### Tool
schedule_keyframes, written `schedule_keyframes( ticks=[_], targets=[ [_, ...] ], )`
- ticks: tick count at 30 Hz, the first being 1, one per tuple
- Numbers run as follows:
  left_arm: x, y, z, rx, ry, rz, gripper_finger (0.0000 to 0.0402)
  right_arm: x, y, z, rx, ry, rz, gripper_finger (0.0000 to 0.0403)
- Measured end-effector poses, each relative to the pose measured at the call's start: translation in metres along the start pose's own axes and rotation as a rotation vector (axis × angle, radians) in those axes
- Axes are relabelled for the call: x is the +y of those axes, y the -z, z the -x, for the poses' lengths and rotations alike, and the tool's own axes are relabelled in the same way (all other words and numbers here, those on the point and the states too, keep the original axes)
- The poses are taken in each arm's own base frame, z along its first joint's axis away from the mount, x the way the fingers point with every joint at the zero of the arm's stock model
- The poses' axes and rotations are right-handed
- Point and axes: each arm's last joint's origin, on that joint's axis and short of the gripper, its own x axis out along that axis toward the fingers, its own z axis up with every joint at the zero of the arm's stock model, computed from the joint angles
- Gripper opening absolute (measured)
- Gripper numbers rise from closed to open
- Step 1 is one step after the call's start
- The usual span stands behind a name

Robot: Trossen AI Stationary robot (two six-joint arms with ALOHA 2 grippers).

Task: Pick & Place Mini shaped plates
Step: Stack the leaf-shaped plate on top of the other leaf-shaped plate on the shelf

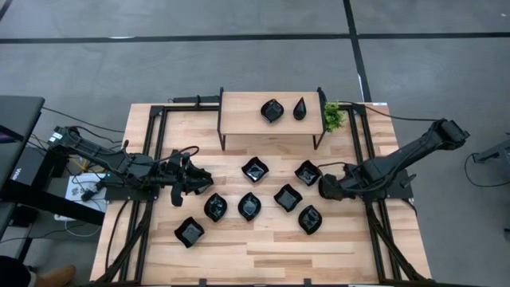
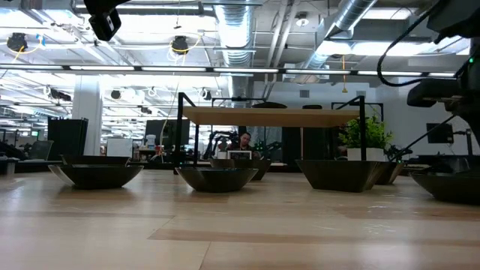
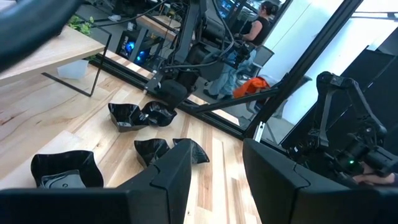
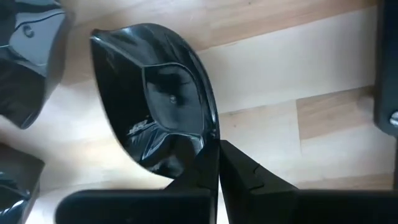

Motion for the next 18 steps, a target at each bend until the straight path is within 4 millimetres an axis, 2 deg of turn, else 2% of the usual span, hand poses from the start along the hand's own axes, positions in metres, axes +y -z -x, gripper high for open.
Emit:
schedule_keyframes(
  ticks=[5,18],
  targets=[
    [0.000,0.000,0.000,0.000,0.000,0.000,0.0145,0.002,0.001,0.009,-0.008,0.010,0.009,0.0000],
    [0.000,0.000,0.000,0.000,0.000,0.000,0.0145,0.005,0.004,0.013,0.049,0.011,0.013,0.0000]
  ],
)
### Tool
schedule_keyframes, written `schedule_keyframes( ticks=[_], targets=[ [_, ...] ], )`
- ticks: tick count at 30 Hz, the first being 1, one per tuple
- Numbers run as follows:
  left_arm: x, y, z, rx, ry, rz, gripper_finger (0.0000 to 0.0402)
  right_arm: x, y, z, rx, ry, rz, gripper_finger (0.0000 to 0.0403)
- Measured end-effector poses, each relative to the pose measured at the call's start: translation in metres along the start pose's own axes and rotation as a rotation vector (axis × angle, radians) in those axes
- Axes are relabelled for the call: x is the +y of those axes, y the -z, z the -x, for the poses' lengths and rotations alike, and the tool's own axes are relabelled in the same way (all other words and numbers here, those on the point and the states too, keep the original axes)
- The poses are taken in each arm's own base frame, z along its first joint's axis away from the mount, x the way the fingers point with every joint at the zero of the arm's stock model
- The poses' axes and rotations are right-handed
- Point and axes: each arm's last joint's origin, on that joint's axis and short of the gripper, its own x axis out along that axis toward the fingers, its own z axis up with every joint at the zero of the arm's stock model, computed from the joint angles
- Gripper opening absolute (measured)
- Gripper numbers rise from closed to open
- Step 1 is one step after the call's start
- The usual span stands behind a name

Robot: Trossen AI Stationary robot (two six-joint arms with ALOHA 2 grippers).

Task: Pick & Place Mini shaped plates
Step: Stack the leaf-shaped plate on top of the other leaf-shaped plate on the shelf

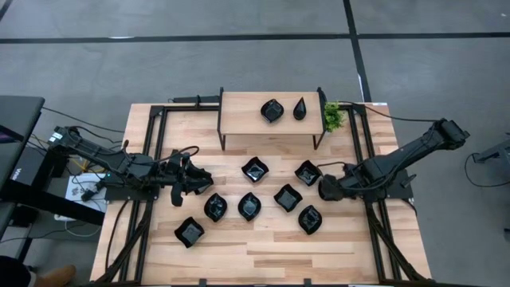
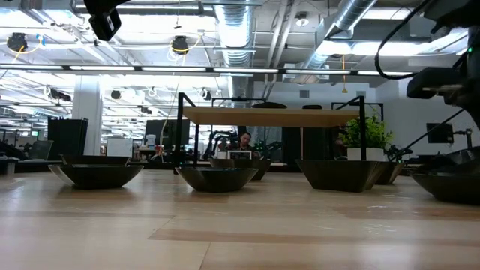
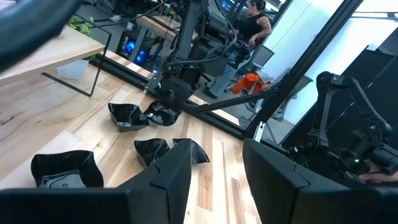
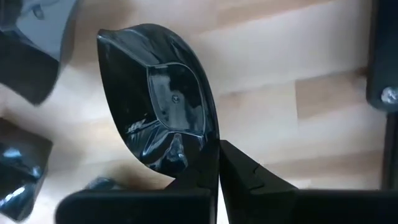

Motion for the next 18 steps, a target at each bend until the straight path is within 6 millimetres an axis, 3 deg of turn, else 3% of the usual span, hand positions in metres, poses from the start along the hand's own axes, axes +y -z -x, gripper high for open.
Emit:
schedule_keyframes(
  ticks=[5,12,18],
  targets=[
    [0.000,0.000,0.000,0.000,0.000,0.000,0.0145,0.002,0.003,0.022,0.012,0.042,0.021,0.0000],
    [0.000,0.000,0.000,0.000,0.000,0.000,0.0145,0.004,0.011,0.075,0.007,0.053,0.077,0.0000],
    [0.000,0.000,0.000,0.000,0.000,0.000,0.0145,0.009,0.016,0.108,-0.046,-0.094,0.143,0.0000]
  ],
)
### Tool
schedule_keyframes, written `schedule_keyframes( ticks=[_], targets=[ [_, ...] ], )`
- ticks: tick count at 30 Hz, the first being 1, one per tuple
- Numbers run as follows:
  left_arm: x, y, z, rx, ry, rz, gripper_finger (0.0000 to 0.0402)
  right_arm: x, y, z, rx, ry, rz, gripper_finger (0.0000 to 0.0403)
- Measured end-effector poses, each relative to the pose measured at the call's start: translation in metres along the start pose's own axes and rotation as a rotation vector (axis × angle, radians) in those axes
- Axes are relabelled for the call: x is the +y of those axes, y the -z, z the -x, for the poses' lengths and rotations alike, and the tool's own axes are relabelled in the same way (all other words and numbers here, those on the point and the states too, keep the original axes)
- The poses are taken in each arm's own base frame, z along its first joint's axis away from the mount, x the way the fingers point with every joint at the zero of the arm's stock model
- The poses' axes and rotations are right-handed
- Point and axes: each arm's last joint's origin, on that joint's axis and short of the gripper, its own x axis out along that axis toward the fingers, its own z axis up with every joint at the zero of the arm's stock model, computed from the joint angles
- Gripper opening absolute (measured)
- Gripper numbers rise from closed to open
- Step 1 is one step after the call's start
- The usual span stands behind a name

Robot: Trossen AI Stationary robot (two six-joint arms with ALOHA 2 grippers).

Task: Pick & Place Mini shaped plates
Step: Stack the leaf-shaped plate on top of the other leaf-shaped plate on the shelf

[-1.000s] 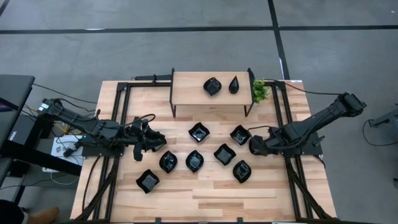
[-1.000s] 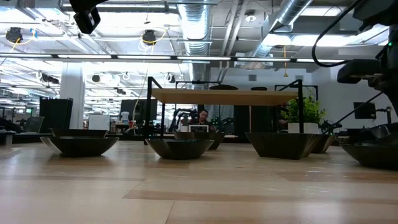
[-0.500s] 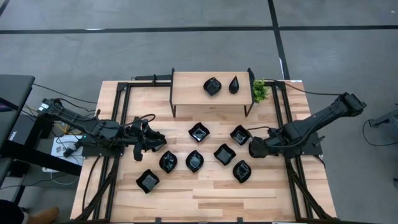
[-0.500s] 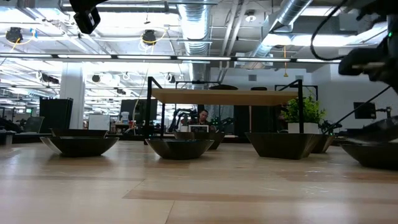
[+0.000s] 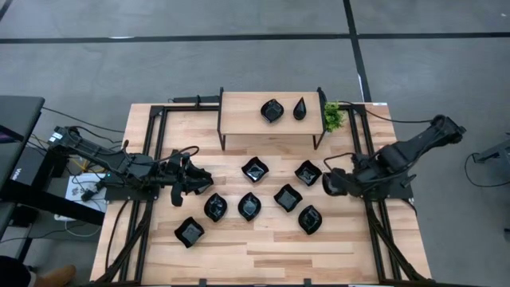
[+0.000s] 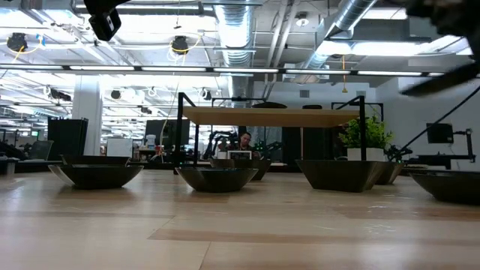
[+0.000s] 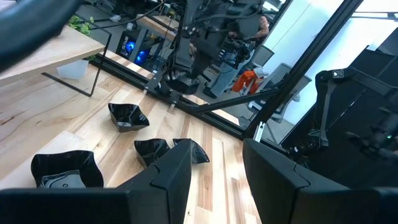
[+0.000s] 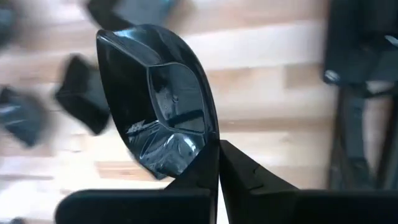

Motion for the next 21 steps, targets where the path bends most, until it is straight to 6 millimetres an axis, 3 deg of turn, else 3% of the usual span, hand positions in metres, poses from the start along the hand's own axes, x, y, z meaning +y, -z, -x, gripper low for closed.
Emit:
schedule_keyframes(
  ticks=[5,11,16,21],
  targets=[
    [0.000,0.000,0.000,0.000,0.000,0.000,0.0145,0.009,-0.002,0.010,-0.148,-0.191,0.018,0.0000],
    [0.000,0.000,0.000,0.001,-0.001,-0.048,0.0145,0.030,-0.004,0.008,-0.346,-0.405,-0.065,0.0000],
    [0.000,0.000,0.000,0.000,0.000,-0.129,0.0145,0.062,-0.006,-0.004,-0.461,-0.509,-0.180,0.0000],
    [0.000,0.000,0.000,0.001,0.000,-0.185,0.0145,0.107,-0.020,-0.022,-0.538,-0.603,-0.245,0.0000]
  ],
)
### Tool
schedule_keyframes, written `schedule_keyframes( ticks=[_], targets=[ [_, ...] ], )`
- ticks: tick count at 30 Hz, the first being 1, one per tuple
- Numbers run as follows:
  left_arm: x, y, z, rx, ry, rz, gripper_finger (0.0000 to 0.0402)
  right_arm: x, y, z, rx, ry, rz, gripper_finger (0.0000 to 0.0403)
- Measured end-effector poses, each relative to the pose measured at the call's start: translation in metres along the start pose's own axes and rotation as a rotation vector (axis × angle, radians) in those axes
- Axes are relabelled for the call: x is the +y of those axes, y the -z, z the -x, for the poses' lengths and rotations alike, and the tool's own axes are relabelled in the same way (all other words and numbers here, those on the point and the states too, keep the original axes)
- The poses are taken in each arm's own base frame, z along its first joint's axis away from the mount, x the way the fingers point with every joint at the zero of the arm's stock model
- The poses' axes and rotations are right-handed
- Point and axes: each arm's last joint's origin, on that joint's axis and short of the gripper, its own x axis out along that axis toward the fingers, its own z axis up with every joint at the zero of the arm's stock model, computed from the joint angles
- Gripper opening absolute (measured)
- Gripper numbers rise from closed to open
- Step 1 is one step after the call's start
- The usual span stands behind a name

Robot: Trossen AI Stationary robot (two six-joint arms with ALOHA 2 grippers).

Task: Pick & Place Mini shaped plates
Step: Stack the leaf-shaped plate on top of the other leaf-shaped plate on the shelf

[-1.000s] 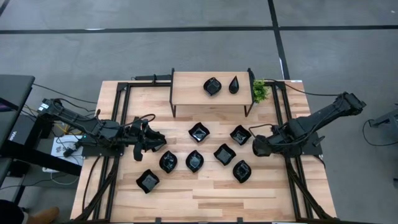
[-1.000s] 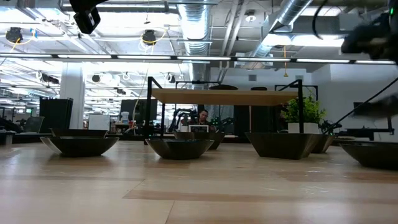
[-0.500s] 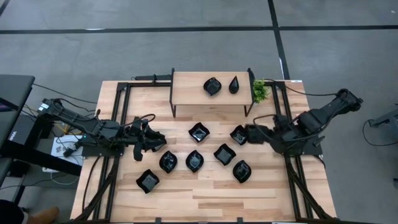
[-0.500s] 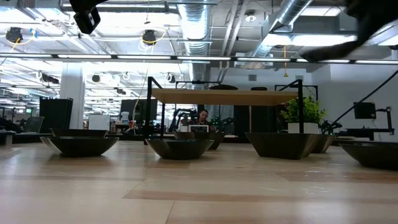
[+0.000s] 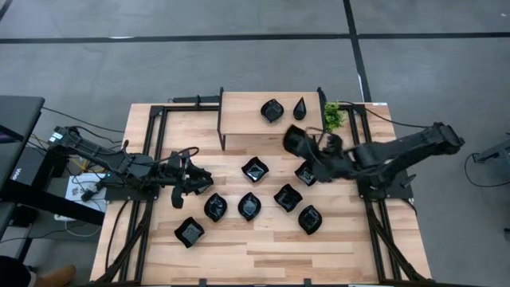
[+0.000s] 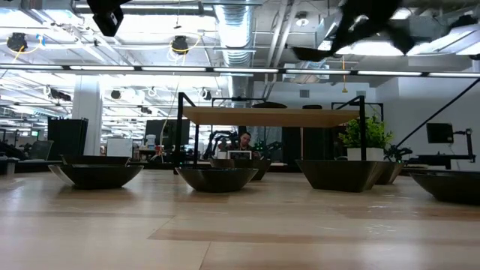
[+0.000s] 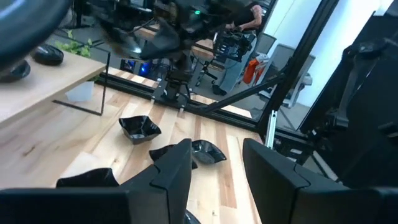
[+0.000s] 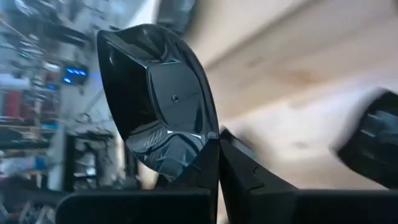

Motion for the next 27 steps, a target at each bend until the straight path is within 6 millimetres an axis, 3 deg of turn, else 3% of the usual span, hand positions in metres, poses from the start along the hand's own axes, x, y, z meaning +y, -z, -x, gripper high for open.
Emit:
schedule_keyframes(
  ticks=[9,15,21,27],
  targets=[
    [0.000,0.000,0.000,-0.001,0.001,-0.058,0.0145,0.047,-0.020,-0.078,-0.121,-0.196,-0.111,0.0000],
    [0.000,0.000,0.000,-0.001,0.001,-0.058,0.0145,0.052,-0.037,-0.118,-0.120,-0.201,-0.214,0.0000],
    [0.000,0.000,0.000,-0.001,0.001,-0.058,0.0145,0.060,-0.039,-0.131,-0.092,-0.115,-0.302,0.0000],
    [0.000,0.000,0.000,-0.001,0.001,-0.058,0.0145,0.070,-0.051,-0.132,-0.103,0.021,-0.381,0.0000]
  ],
)
